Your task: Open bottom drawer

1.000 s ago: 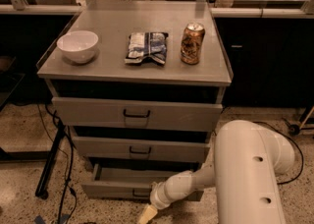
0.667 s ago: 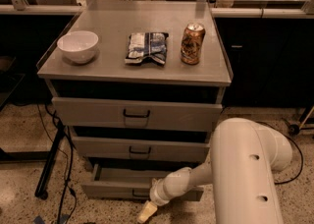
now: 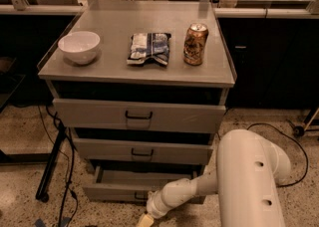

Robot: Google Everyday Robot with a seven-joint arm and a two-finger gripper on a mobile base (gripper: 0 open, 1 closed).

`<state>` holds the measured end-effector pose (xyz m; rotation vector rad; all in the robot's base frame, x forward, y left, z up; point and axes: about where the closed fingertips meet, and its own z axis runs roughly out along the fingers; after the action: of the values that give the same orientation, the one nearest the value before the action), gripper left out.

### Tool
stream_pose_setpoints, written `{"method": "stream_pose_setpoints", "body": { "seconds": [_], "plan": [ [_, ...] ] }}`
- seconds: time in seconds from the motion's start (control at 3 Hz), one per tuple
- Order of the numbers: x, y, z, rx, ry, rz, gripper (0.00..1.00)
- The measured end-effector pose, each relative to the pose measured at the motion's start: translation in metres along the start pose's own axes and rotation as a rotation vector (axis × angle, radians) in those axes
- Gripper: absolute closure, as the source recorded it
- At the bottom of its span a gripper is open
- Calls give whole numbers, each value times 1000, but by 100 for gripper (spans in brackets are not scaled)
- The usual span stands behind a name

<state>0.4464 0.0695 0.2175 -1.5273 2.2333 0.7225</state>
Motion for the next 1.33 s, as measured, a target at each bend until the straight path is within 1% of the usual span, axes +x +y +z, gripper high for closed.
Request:
{"method": "stream_pose_setpoints", "body": {
  "seconds": [0.33, 0.67, 1.0, 1.33],
  "plan": [
    [0, 0, 0, 0, -1, -1, 0],
    [-3, -9, 12, 1, 1, -2, 0],
    [-1, -23, 37, -11, 19, 21, 0],
    [5, -25, 49, -28, 37, 43, 0]
  ]
}}
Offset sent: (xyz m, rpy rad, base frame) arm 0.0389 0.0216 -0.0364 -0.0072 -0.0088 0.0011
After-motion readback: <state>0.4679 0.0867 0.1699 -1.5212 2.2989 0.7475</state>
